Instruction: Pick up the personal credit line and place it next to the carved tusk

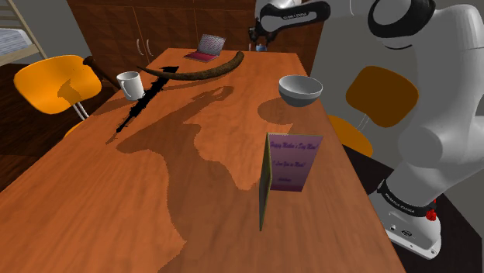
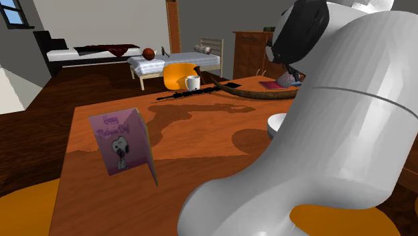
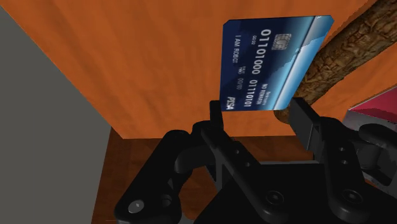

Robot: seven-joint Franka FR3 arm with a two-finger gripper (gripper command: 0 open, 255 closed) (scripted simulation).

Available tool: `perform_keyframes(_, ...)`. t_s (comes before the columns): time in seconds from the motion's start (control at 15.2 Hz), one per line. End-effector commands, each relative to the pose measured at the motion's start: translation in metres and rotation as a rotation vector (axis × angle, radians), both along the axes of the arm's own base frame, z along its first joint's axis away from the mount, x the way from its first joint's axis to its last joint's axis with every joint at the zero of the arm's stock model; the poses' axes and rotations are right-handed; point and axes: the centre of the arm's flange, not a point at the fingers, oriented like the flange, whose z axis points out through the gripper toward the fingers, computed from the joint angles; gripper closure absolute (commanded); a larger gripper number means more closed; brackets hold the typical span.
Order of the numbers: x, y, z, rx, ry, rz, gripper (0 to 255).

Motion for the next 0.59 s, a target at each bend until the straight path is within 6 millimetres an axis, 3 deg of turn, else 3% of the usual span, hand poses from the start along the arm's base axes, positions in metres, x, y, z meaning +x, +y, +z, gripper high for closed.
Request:
perform_keyframes(0.0, 0.007, -0.035, -0.001, -0.001, 0.000, 0.001, 255)
perform_keyframes(0.53, 0.008, -0.035, -0.043, -0.001, 0.000, 0.001, 255)
